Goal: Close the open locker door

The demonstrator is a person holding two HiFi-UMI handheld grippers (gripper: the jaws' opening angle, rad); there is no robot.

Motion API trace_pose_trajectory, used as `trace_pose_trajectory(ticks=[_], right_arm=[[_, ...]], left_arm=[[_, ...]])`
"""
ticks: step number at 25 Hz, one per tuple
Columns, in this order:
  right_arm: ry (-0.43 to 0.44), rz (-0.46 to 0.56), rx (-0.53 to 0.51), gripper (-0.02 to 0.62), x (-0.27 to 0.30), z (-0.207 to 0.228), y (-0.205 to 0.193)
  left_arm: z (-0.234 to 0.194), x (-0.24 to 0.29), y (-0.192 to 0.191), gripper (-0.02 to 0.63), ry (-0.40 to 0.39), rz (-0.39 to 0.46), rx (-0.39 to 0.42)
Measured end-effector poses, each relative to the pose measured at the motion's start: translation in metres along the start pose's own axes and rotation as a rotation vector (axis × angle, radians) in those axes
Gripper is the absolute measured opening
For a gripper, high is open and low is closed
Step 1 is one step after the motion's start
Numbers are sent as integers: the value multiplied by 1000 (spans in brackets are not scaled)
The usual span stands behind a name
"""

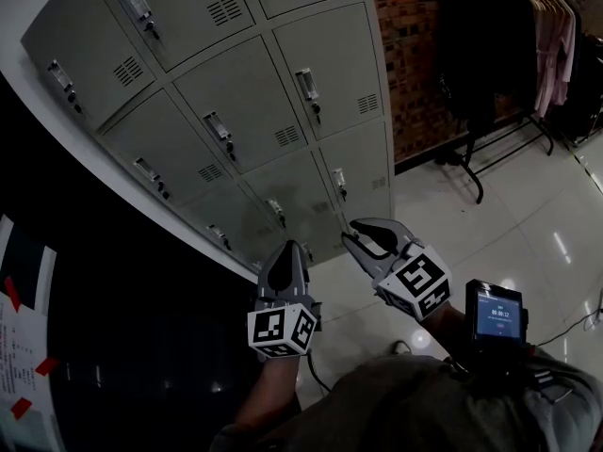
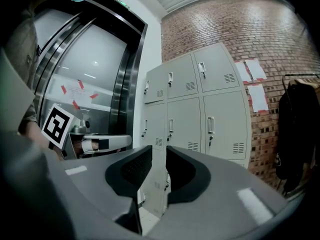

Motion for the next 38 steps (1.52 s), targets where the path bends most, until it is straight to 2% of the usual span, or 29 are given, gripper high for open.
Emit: trace_pose_trajectory(ticks=[6,13,38], right_arm=[[12,-13,17,5,6,-22,-11],[6,-15,0,3,10,-32,-6],[12,11,-14,0,6,-35,4]], left_arm=[[-13,-14,-11,0,0,-12,-21],[-16,-19,-11,0,-17,-19,-37],[-5,-26,-2,0,-30,-18,-6]])
Point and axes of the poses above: the fingertips, and each gripper's own axes: x forward along the fingers, z to its right, y out of its top, the point moved 7 cm from there along -x, backward along the fingers, and after that the axes turned 7 degrees about -z, right-handed, at the moved point
